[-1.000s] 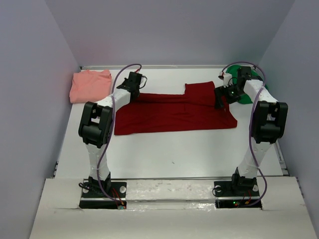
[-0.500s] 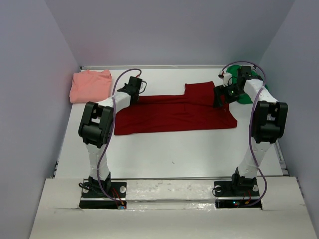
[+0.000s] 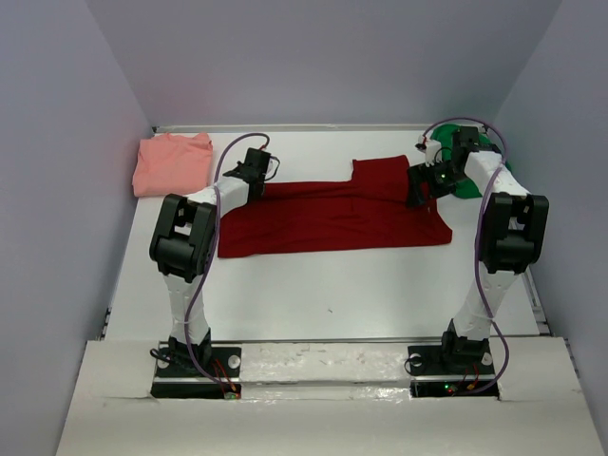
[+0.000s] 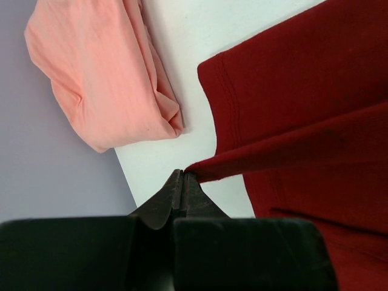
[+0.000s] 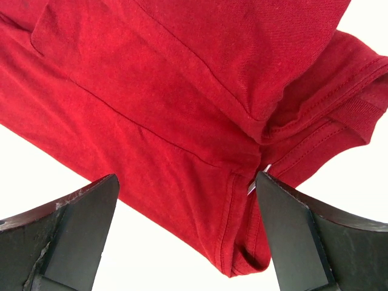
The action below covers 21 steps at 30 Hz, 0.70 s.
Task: Fold and stack the t-shirts
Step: Fold the other side of the tshirt into a rectangle
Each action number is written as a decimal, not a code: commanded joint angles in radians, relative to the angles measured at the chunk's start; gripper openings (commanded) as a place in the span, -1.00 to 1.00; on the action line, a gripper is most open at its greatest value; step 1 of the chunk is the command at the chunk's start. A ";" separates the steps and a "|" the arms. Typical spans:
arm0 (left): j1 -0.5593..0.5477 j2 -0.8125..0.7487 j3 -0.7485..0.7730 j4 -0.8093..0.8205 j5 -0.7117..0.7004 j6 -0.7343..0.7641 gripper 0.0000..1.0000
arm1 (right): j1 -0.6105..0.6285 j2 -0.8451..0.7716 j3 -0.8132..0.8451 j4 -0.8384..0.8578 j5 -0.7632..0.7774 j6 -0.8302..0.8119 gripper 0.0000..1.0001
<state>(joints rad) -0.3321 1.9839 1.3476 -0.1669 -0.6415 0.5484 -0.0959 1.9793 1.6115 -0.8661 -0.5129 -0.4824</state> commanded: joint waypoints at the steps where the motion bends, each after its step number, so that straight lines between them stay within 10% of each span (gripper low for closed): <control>1: -0.001 0.012 -0.021 0.015 -0.001 -0.008 -1.00 | 0.010 -0.011 0.048 -0.021 -0.012 -0.013 0.99; 21: -0.002 0.070 -0.024 0.032 0.006 0.002 -1.00 | 0.010 -0.011 0.093 -0.059 0.001 0.002 0.99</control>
<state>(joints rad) -0.3321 2.0476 1.3334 -0.1539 -0.6285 0.5495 -0.0959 1.9793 1.6489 -0.9096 -0.5087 -0.4816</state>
